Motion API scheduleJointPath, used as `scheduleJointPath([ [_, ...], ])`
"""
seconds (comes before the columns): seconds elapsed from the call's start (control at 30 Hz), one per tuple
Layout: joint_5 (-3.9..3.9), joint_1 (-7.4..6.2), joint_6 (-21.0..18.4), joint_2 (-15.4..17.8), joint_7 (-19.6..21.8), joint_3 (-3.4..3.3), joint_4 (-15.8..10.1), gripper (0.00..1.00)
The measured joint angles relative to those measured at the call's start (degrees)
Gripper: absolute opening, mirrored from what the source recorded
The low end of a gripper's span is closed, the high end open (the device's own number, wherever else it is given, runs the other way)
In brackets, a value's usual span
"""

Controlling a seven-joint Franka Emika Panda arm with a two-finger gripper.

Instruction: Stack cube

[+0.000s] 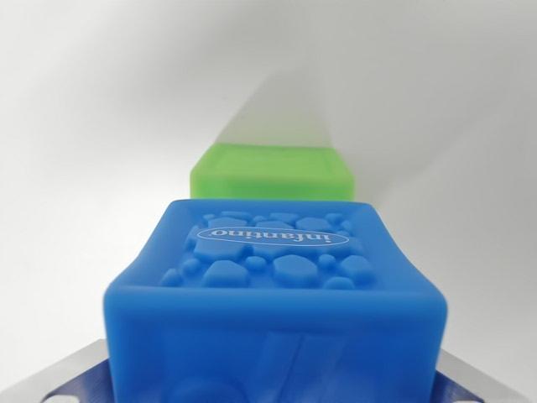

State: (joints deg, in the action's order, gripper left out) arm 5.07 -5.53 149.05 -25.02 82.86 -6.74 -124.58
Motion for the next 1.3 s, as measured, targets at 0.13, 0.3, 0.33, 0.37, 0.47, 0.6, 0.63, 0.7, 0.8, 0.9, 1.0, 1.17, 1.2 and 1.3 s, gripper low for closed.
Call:
scheduleJointPath([
  [0.13,0.14,0.1,0.7,-0.9,-0.1,0.15,0.1,0.0],
  [0.3,0.24,0.31,1.6,-1.8,-0.2,0.38,0.3,0.0],
  [0.33,0.25,0.34,1.7,-2.0,-0.2,0.42,0.3,0.0],
  [0.37,0.26,0.37,1.8,-2.1,-0.2,0.46,0.3,0.0],
  [0.47,0.27,0.46,2.1,-2.4,-0.2,0.57,0.3,0.0],
  [0.6,0.27,0.56,2.2,-2.5,-0.2,0.66,0.4,1.0],
  [0.63,0.27,0.57,2.2,-2.5,-0.2,0.67,0.4,1.0],
  [0.7,0.27,0.58,2.2,-2.5,-0.2,0.68,0.4,1.0],
  [0.8,0.27,0.59,2.2,-2.5,-0.2,0.69,0.4,1.0],
  [0.9,0.27,0.59,2.2,-2.5,-0.2,0.7,0.4,1.0],
  [1.0,0.27,0.59,2.3,-2.5,-0.2,0.7,0.4,1.0],
  [1.17,0.27,0.59,2.3,-2.6,-0.2,0.7,0.4,1.0],
  [1.2,0.27,0.59,2.3,-2.6,-0.2,0.7,0.4,1.0],
  [1.3,0.27,0.59,2.3,-2.6,-0.2,0.7,0.4,1.0],
])
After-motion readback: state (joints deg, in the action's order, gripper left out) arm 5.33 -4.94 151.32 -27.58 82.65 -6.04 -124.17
